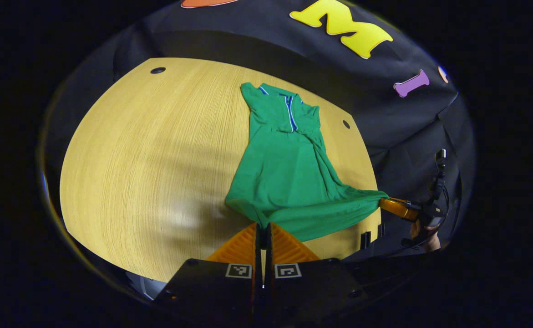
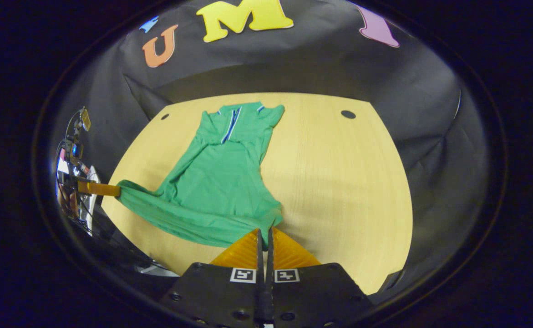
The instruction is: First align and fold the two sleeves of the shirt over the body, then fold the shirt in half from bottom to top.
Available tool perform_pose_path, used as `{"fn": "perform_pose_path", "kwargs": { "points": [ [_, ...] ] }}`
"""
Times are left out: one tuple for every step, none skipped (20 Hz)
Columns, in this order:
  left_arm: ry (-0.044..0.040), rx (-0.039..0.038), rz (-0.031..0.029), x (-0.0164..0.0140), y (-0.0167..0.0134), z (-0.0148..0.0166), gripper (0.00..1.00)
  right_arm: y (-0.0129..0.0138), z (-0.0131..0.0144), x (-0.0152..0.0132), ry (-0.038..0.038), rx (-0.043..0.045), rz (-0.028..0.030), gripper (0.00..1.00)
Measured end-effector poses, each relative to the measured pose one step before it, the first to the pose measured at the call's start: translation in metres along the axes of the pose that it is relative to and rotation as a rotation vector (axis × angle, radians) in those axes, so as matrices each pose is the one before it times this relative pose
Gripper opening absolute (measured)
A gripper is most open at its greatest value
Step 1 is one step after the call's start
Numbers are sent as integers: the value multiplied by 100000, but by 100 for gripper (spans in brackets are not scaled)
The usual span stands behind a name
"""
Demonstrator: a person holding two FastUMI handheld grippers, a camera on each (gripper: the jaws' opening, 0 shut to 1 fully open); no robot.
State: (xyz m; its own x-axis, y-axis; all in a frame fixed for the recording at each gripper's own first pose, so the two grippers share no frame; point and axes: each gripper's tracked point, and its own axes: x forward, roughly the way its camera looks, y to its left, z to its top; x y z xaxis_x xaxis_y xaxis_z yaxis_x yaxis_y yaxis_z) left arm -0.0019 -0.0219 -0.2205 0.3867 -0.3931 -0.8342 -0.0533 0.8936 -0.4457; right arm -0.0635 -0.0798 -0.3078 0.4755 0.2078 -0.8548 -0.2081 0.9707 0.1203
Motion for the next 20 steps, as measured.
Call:
{"fn": "perform_pose_path", "kwargs": {
  "points": [
    [-1903, 947, -204, -159, -273, 1244, 4, -55, 1292, -56, -2325, -115, -9, 0],
    [-2082, 1236, -414, -76, -303, 1211, 4, -99, 1393, -10, -2106, -232, 79, 0],
    [-2084, 1437, -368, -68, -304, 1402, 4, -95, 1206, 147, -2105, 108, -122, 0],
    [-2648, 1232, -207, -76, -186, 1654, 4, -108, 1290, 71, -1845, 240, 77, 0],
    [-2217, 642, -264, 51, -62, 1417, 4, 179, 878, -971, -1791, 93, 124, 0],
    [-2025, 306, -497, 262, -122, 1496, 4, -106, 1276, 166, -1671, -199, -133, 0],
    [-1930, 92, -505, 333, -158, 1327, 9, -35, 1331, 286, -1601, -517, -170, 0],
    [-1761, 414, -230, 296, -28, 1210, 4, -67, 1285, 244, -1607, -953, -72, 0],
    [-1745, 807, -50, 408, 142, 1388, 4, 15, 1313, 514, -1694, -1122, -297, 2],
    [-1616, 743, 177, 512, 125, 1375, 4, -36, 1168, 580, -1203, -767, -255, 2],
    [-1237, 864, -44, 585, 113, 1205, 4, 159, 1134, 493, -962, -437, -160, 2],
    [-1022, 861, 575, 601, 271, 1055, 4, 151, 1241, 602, -1047, -182, 241, 0],
    [-850, 897, 503, 682, 387, 1170, 4, 50, 1143, 940, -1208, -533, -98, 0],
    [-932, 194, 711, 710, 391, 1063, 4, -19, 1038, 787, -784, -851, -215, 0],
    [-1044, -656, 420, 852, 266, 1043, 4, 82, 1054, 843, -689, -1127, -287, 0],
    [-1245, -1351, -211, 761, 136, 1089, 4, -46, 1093, 835, -792, -1036, -655, 0],
    [-1024, -1283, -309, 740, 31, 1025, 4, -138, 1103, 974, -711, -590, -596, 0],
    [-1018, -755, -315, 783, 94, 799, 4, -137, 1057, 842, -894, 332, -286, 0],
    [-936, -20, 106, 805, 239, 723, 4, -29, 998, 1026, -675, 698, 73, 0],
    [-333, 101, 167, 703, 254, 697, 4, -123, 1008, 798, -695, 1088, 200, 0]
  ]
}}
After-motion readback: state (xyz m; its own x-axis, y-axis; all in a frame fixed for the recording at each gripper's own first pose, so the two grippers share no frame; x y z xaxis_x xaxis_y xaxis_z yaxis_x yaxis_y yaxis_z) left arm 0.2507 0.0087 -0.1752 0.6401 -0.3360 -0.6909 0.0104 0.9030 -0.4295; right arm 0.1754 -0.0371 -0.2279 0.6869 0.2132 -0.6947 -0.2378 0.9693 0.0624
